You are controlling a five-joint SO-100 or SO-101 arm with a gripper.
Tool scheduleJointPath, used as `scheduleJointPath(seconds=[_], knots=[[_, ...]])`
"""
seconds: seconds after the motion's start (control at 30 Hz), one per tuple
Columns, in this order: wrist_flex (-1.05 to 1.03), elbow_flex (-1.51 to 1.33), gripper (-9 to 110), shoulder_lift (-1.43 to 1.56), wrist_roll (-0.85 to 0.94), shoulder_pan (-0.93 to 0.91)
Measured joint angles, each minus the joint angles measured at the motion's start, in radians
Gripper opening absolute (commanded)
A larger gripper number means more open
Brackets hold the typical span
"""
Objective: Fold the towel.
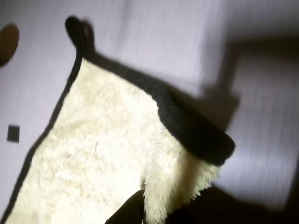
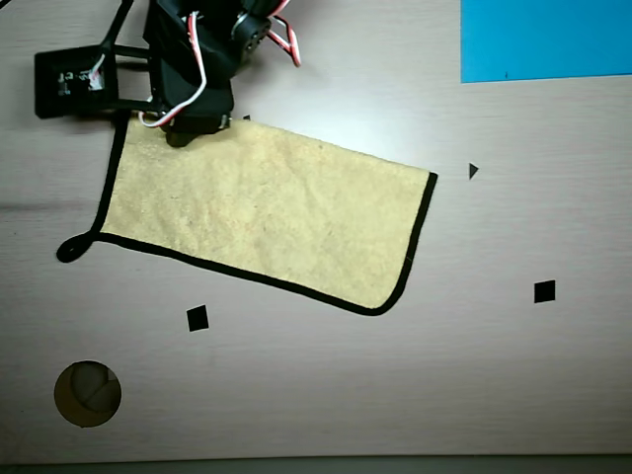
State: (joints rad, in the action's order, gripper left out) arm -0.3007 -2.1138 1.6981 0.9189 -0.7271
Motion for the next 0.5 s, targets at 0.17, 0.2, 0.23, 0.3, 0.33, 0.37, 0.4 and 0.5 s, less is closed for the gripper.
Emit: scheduleJointPath(seconds=[0.17,0.2,0.23,0.3,0.33,0.37,0.4,0.5], knots=[[0.0,-0.074,0,0.129,0.1,0.06],[0.0,-0.089,0,0.155,0.118,0.075],[0.0,-0.104,0,0.179,0.133,0.087],[0.0,-0.126,0,0.229,0.156,0.115],[-0.002,-0.133,0,0.25,0.166,0.13],[-0.002,-0.143,0,0.27,0.169,0.144],[-0.003,-0.146,0,0.285,0.172,0.156],[-0.026,-0.147,0,0.311,0.179,0.19]])
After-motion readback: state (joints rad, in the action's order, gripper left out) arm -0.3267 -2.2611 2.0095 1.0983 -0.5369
